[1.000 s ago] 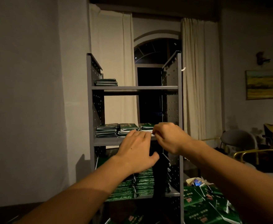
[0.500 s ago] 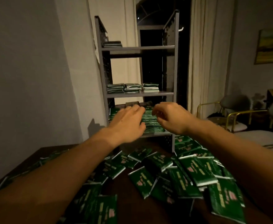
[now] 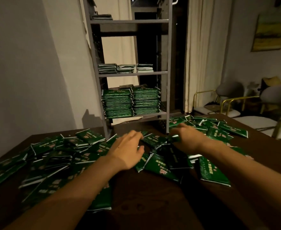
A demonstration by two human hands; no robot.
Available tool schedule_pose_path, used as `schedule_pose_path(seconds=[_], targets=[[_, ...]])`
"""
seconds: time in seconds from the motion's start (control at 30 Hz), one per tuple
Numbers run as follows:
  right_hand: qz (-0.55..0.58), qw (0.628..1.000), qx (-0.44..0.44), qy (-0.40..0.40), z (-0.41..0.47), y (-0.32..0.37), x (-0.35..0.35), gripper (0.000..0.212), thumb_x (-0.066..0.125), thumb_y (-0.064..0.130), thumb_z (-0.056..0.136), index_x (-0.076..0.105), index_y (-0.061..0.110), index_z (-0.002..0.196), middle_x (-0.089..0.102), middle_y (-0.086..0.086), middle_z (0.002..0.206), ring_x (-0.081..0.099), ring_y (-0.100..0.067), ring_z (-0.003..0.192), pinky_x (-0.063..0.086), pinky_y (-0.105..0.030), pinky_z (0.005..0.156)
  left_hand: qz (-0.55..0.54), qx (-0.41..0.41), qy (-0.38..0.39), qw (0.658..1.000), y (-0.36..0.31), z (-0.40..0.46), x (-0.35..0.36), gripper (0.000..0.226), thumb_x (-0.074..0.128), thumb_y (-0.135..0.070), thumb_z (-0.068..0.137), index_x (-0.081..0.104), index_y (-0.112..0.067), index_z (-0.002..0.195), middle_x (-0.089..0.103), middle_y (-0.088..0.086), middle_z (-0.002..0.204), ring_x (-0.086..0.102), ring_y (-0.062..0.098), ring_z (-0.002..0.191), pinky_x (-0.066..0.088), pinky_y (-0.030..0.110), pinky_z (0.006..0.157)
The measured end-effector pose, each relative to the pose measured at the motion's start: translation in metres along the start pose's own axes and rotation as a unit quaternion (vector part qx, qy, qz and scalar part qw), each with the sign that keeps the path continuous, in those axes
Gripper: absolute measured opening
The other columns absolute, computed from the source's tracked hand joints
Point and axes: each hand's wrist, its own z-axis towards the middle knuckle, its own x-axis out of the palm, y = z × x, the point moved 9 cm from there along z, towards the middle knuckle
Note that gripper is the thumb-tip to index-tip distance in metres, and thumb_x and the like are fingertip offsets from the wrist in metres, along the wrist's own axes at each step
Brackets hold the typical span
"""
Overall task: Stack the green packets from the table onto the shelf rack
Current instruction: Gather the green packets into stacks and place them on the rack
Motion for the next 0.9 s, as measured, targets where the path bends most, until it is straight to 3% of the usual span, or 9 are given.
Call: schedule_pose_path(seconds=[0.13, 0.2, 0.37, 0.63, 0.7, 0.77, 0.83, 0.9], targets=[[-0.022, 0.991, 0.123, 0.043, -0.016, -0.038, 0.04, 0.097, 0.059, 0.074, 0.08, 0.022, 0.022, 0.153, 0.03, -0.016, 0.156, 0.032, -0.038, 0.142, 0.033, -0.051, 0.115, -0.044, -0.001, 0.023, 0.999, -0.013, -0.001, 0.033, 0.041, 0.047, -0.04, 0.103, 0.046, -0.023, 0.141, 0.044, -0.006, 0.142, 0.049, 0.016, 0.124, 0.041, 0.035, 0.105], [-0.005, 0.987, 0.16, 0.028, -0.022, -0.048, 0.053, 0.103, 0.055, 0.081, 0.077, 0.022, 0.018, 0.152, 0.033, -0.015, 0.156, 0.032, -0.036, 0.143, 0.03, -0.051, 0.116, -0.054, 0.001, 0.026, 0.998, -0.018, -0.002, 0.043, 0.042, 0.046, -0.041, 0.103, 0.045, -0.024, 0.141, 0.044, -0.008, 0.141, 0.048, 0.014, 0.122, 0.042, 0.035, 0.104], [-0.023, 0.987, 0.126, -0.094, -0.018, -0.044, 0.045, 0.061, 0.052, 0.065, 0.09, 0.045, 0.025, 0.136, 0.055, -0.004, 0.135, 0.05, -0.027, 0.126, 0.038, -0.044, 0.109, -0.085, -0.018, 0.029, 0.996, -0.01, 0.002, 0.059, 0.041, 0.047, -0.042, 0.103, 0.046, -0.027, 0.141, 0.043, -0.011, 0.14, 0.047, 0.011, 0.122, 0.043, 0.036, 0.104], [-0.037, 0.981, 0.01, -0.19, -0.003, 0.007, 0.023, 0.028, 0.047, 0.033, 0.099, 0.057, 0.03, 0.124, 0.071, 0.003, 0.103, 0.065, -0.019, 0.097, 0.038, -0.034, 0.103, -0.206, -0.073, -0.039, 0.975, 0.022, 0.013, 0.062, 0.027, 0.055, -0.036, 0.101, 0.055, -0.029, 0.127, 0.05, -0.013, 0.128, 0.055, 0.007, 0.11, 0.049, 0.033, 0.095], [0.053, 0.98, -0.011, -0.192, 0.004, 0.017, 0.012, 0.026, 0.05, 0.028, 0.1, 0.056, 0.03, 0.126, 0.07, 0.001, 0.097, 0.066, -0.017, 0.087, 0.05, -0.032, 0.091, -0.284, -0.1, -0.086, 0.95, 0.034, 0.012, 0.058, 0.025, 0.058, -0.031, 0.1, 0.055, -0.029, 0.125, 0.055, -0.009, 0.126, 0.055, 0.006, 0.112, 0.048, 0.024, 0.09], [0.227, 0.959, -0.03, -0.165, 0.015, 0.026, 0.01, 0.023, 0.054, 0.023, 0.101, 0.058, 0.031, 0.122, 0.068, 0.006, 0.093, 0.066, -0.008, 0.079, 0.054, -0.02, 0.07, -0.373, -0.132, -0.132, 0.909, 0.048, 0.012, 0.054, 0.026, 0.059, -0.03, 0.1, 0.052, -0.028, 0.125, 0.057, -0.006, 0.124, 0.057, 0.002, 0.11, 0.046, 0.012, 0.082], [0.455, 0.884, -0.015, -0.101, 0.023, 0.033, 0.02, 0.014, 0.056, 0.02, 0.101, 0.061, 0.027, 0.112, 0.073, 0.005, 0.091, 0.072, -0.012, 0.079, 0.059, -0.023, 0.071, -0.467, -0.171, -0.153, 0.854, 0.061, 0.013, 0.053, 0.026, 0.059, -0.033, 0.1, 0.051, -0.026, 0.124, 0.06, -0.003, 0.125, 0.061, 0.005, 0.108, 0.051, 0.017, 0.084], [0.584, 0.811, 0.019, -0.023, 0.022, 0.038, 0.042, 0.01, 0.057, 0.019, 0.1, 0.061, 0.026, 0.106, 0.077, 0.003, 0.081, 0.075, -0.014, 0.076, 0.06, -0.026, 0.069, -0.568, -0.208, -0.153, 0.781, 0.066, 0.012, 0.059, 0.032, 0.06, -0.035, 0.099, 0.049, -0.022, 0.126, 0.062, 0.004, 0.125, 0.066, 0.018, 0.108, 0.058, 0.035, 0.088]])
